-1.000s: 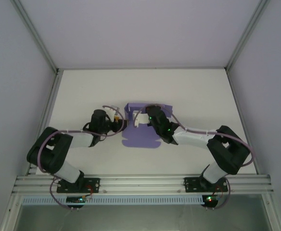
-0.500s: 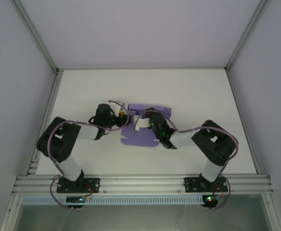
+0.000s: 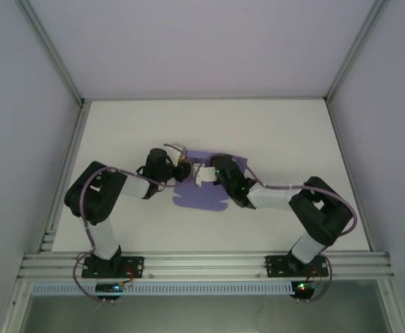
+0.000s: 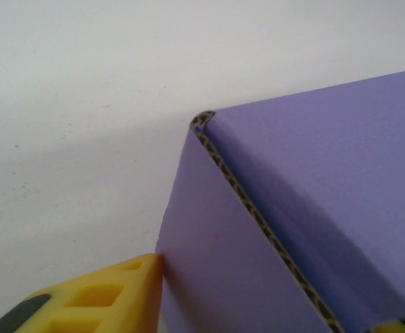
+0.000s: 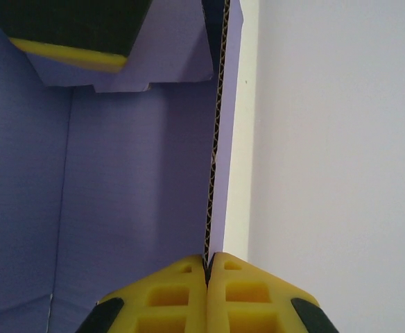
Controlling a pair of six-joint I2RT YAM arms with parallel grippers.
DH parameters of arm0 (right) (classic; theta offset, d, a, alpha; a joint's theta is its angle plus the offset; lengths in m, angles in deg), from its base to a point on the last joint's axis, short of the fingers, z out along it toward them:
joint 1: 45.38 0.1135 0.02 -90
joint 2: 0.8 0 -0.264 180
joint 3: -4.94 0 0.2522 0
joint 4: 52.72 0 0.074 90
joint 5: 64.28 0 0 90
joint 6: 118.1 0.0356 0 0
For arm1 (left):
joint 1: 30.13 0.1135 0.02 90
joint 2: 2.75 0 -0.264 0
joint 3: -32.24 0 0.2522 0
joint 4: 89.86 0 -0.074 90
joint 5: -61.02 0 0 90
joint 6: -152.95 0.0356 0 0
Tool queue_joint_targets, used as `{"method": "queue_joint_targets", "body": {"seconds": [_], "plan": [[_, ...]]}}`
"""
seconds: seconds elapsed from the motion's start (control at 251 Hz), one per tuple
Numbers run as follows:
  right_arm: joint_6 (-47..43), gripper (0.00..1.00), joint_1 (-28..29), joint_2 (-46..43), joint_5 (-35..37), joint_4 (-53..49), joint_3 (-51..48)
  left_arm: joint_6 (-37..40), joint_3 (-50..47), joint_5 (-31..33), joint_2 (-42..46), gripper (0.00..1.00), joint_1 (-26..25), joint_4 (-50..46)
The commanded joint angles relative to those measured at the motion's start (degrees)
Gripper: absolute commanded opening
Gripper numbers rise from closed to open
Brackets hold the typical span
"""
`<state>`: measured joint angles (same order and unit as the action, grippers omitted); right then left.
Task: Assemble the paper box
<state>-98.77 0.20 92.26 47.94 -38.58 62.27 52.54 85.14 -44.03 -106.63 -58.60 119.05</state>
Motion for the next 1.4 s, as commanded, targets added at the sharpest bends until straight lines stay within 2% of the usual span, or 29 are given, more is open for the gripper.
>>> {"method": "queue_joint_targets", "body": {"seconds": [0.0, 0.092, 0.172, 0.303, 0.391, 0.459, 0.507, 0.555, 0.758, 0.942, 0.978, 1.05, 1.161, 1.397], "plan": [[3.4, 0.00, -0.1, 1.8, -4.6, -12.8, 0.6, 0.8, 2.6, 2.8, -2.0, 0.33, -0.4, 3.4], [3.4, 0.00, -0.1, 2.4, -3.9, -12.2, 0.9, 1.0, 3.0, 7.8, -2.5, 0.24, -1.7, 3.1], [3.7, 0.00, -0.1, 2.2, -4.1, -12.7, 1.2, 0.2, 4.1, 14.3, -3.5, 0.10, -2.9, 1.8], [5.7, 0.00, -0.1, 2.4, -4.5, -14.8, 1.6, -2.8, 5.1, 18.9, -5.9, 0.00, -3.4, 2.2], [6.8, 0.00, -0.2, 3.0, -3.9, -14.9, 1.4, -6.1, 5.6, 22.7, -7.3, 0.00, -3.7, 2.8], [7.0, 0.00, -0.2, 3.2, -3.4, -14.2, 1.0, -5.9, 6.0, 26.1, -8.0, 0.00, -4.3, 2.2], [7.5, 0.00, -0.3, 3.2, -3.3, -14.5, 1.0, -6.8, 6.4, 30.7, -8.6, 0.00, -5.0, 1.1], [8.0, 0.00, -0.4, 3.1, -3.2, -14.7, 1.0, -6.6, 6.9, 32.2, -9.0, 0.00, -5.3, -0.4], [8.7, 0.00, -1.2, 3.1, -3.2, -15.2, 0.8, -6.3, 6.8, 30.7, -8.6, 0.00, -5.8, -3.1], [8.7, 0.00, -1.5, 2.8, -2.1, -15.4, 0.8, -5.4, 1.4, 24.8, -0.4, 0.36, -5.8, -2.4], [8.7, 0.00, -1.5, 2.8, -2.0, -15.2, 0.6, -5.4, 1.0, 23.7, 1.1, 0.41, -5.8, -3.6], [8.8, 0.00, -1.6, 2.8, -2.1, -15.0, 0.6, -5.4, 0.2, 21.6, 3.4, 0.44, -5.8, -4.6], [8.8, 0.00, -1.5, 3.1, -1.4, -14.5, 0.7, -5.9, -1.4, 19.5, 5.5, 0.45, -5.8, -4.0], [8.9, 0.00, -1.3, 3.2, -1.4, -14.4, 1.0, -5.8, 1.4, 21.0, 3.2, 0.43, -6.1, -4.0]]}}
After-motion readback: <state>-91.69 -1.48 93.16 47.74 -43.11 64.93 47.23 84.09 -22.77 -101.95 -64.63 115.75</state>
